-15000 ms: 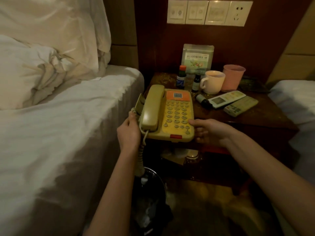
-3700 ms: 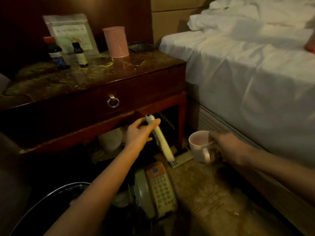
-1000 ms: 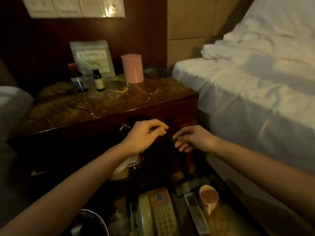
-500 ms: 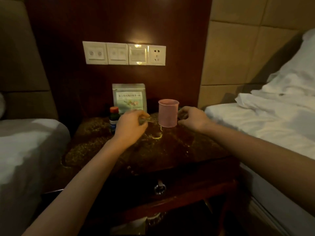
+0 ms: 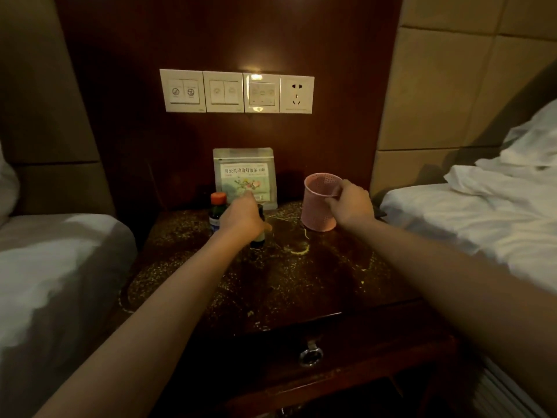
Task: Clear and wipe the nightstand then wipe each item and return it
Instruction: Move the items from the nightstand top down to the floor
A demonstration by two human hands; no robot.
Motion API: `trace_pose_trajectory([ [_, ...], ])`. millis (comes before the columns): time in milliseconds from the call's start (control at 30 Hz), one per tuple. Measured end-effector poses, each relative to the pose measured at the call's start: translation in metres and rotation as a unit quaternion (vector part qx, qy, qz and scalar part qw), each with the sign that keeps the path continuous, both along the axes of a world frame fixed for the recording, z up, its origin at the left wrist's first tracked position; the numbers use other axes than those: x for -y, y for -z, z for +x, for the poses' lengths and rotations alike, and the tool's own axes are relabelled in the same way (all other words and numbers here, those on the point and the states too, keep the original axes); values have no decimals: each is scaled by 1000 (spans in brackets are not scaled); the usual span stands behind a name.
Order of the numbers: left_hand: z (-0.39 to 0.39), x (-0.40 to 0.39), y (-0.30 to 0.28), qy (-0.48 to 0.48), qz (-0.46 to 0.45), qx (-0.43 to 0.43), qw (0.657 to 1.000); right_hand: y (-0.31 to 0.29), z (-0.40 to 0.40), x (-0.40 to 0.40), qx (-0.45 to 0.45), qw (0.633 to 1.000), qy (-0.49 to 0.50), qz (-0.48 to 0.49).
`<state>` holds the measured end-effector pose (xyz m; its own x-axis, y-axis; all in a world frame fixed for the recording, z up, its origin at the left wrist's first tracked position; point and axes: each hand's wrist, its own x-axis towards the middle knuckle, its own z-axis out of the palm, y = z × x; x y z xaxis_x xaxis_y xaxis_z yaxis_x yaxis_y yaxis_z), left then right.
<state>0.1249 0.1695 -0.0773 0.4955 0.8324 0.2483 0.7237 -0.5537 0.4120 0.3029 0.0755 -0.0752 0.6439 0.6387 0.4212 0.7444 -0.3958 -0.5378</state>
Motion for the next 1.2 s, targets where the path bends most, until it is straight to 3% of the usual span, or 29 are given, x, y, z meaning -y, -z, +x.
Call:
trace_pose_trajectory([
  [133,-1,-6,11,-20,-41,25,999,2,-7,16,10,999,-8,34],
  [400,-6,22,1,-8,-30,107,994,-13,-22,63,35,997,-53,49],
  [600,-12,79,-15,63,-38,158,985,-28,-28,126,-2,996,-35,84],
  [833,-5,157,3,105,-61,164,979,-18,-39,221,20,997,-16,78],
  [1000,9,206,40,155,-89,160,971,10,-41,295,43,999,-5,28],
  [1200,23,265,108,217,-162,119,955,74,-39,374,2,997,12,-83],
])
